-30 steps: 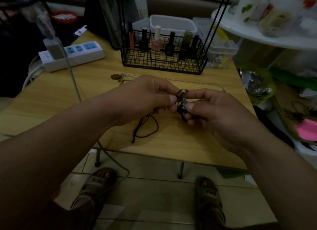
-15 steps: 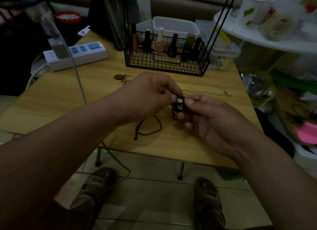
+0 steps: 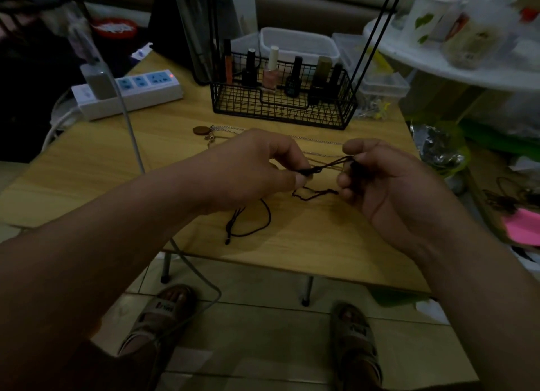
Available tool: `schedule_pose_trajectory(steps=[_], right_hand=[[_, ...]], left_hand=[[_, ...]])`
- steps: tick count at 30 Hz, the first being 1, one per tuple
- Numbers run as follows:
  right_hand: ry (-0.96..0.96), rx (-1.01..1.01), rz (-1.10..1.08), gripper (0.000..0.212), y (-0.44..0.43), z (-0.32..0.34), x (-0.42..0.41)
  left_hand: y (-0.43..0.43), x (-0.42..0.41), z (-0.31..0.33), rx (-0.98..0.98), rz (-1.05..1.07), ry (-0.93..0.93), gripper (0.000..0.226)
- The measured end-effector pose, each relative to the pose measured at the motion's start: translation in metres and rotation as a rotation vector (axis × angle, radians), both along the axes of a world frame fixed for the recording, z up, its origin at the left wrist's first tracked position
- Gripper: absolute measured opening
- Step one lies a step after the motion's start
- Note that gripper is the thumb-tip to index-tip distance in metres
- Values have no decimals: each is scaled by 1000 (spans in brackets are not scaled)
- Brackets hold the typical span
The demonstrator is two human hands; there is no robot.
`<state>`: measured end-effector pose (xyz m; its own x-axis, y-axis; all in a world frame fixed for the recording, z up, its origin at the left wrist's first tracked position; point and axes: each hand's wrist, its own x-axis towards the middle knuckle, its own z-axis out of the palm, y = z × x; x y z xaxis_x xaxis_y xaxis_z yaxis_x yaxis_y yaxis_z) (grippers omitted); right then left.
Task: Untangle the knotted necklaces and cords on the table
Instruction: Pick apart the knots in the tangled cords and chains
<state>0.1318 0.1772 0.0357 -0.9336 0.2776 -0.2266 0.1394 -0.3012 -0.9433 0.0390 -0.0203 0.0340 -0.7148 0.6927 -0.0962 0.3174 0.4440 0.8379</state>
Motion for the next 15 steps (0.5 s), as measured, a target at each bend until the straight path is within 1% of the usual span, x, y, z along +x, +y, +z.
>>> schedule_pose_trajectory(steps=[4,8,10,13,15], right_hand=[[-34,-2,-65,22,2,-2,-1],[-63,4,-11,15,-1,-2,0],[-68,63,33,9,-1,-1,0],[-78,173,86,10,-1,-1,0],[-83,211,129,12,-3,-2,1]], left_hand=[[-3,2,4,26,-53,-105,5],[-5,3,8,87,-106,-216,9],[-5,3,10,98,-107,-248,12],[-5,3,11,127,-109,-290,15],[-4,2,11,162,-103,-314,17]])
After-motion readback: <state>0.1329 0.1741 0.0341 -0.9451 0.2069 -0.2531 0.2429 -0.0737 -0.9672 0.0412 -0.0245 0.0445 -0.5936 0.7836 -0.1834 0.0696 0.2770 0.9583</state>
